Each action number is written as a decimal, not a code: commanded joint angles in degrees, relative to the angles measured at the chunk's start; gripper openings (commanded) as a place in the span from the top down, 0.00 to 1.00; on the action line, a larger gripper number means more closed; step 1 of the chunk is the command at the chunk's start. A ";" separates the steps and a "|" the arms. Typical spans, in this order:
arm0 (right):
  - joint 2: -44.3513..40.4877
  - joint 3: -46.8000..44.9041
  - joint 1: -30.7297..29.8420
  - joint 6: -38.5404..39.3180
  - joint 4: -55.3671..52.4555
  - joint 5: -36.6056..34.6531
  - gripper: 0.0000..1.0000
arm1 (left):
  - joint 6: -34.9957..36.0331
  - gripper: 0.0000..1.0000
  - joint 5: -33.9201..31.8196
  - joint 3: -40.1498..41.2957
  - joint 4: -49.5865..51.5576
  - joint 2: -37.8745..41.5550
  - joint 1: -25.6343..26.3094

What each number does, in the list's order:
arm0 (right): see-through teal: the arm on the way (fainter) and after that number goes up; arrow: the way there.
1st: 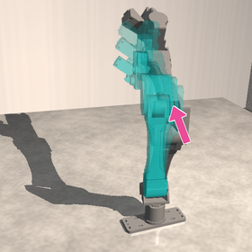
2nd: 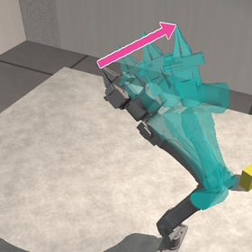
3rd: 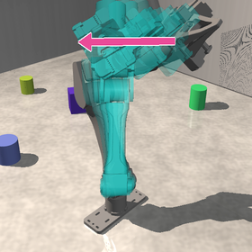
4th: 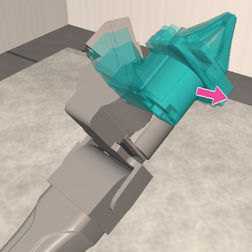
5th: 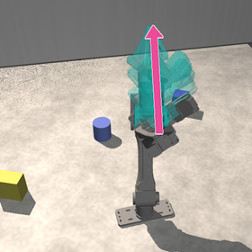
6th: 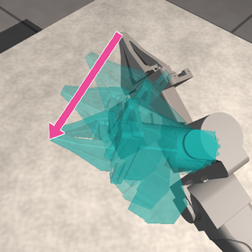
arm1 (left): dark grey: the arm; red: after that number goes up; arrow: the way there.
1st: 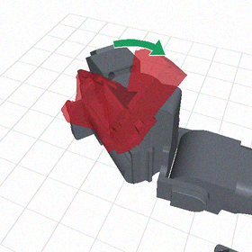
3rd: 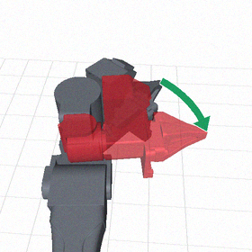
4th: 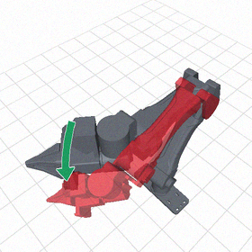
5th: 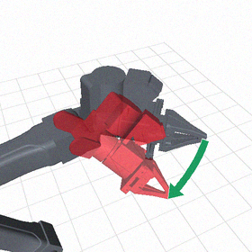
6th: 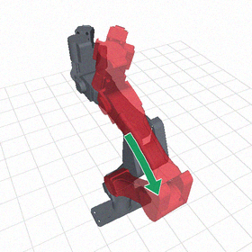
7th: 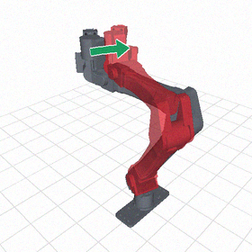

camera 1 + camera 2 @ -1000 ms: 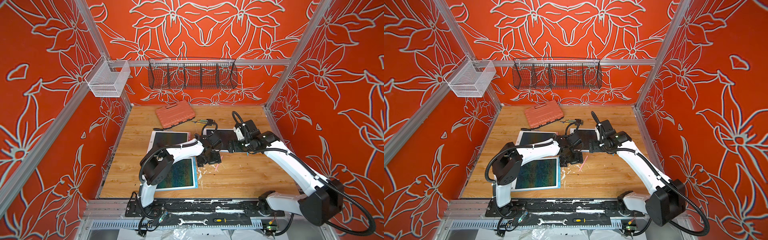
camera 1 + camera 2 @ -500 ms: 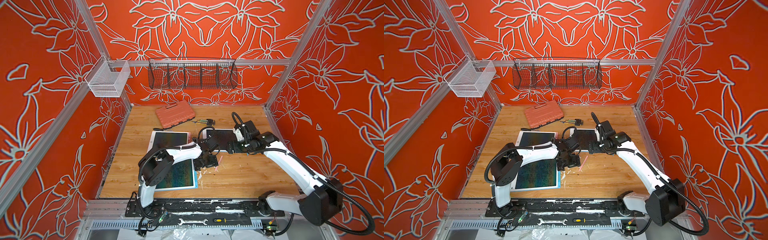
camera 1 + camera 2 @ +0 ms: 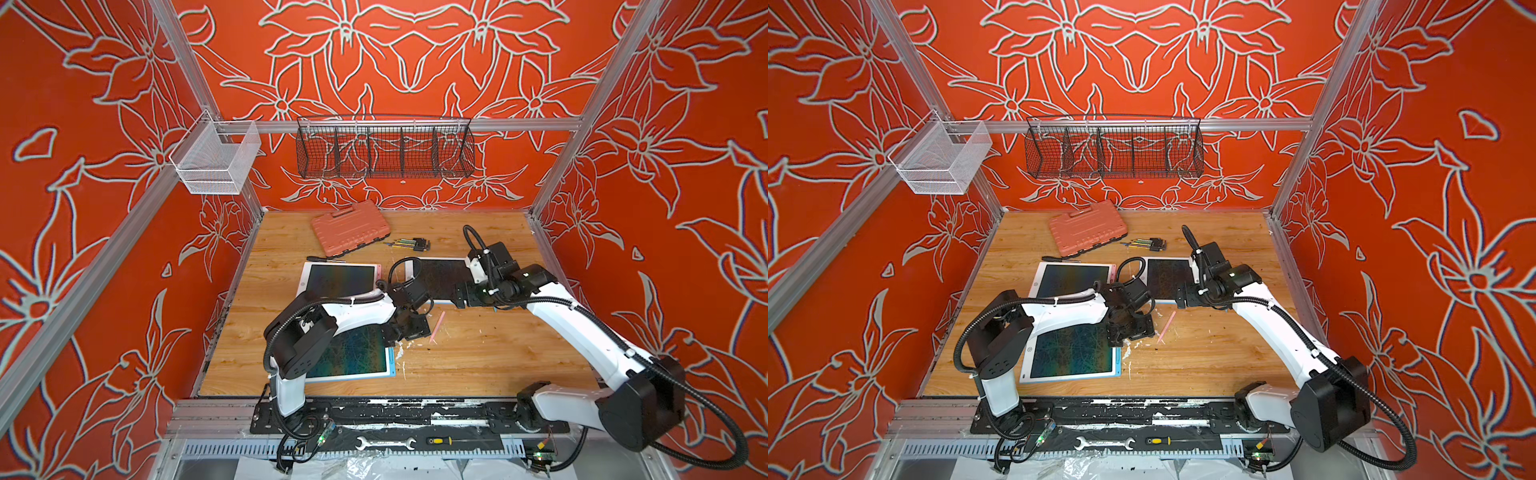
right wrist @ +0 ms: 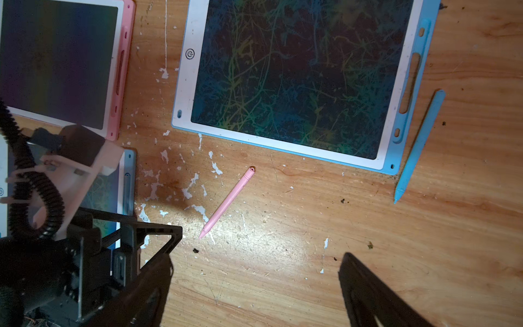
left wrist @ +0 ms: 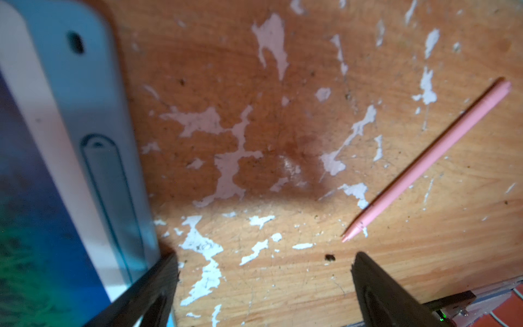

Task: Place the stylus back onto the writing tablet
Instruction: Move the writing tablet to the corner of the board.

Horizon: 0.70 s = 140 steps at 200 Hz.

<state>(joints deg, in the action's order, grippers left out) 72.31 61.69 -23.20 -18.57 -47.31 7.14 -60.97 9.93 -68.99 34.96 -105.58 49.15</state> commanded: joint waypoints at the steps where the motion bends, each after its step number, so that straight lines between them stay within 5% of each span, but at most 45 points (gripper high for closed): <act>1: 0.01 -0.70 0.32 -0.50 -0.04 0.95 0.05 | -1.51 0.05 -2.19 2.71 2.57 -0.42 0.09; 140: -0.57 -0.78 0.35 -0.59 -0.45 1.04 0.05 | -2.99 0.05 -4.12 11.79 0.37 5.31 -2.19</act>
<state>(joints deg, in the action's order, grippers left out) 72.29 61.30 -23.18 -18.70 -47.31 7.94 -62.76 8.86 -61.34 30.28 -99.88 48.29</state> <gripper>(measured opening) 0.955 0.947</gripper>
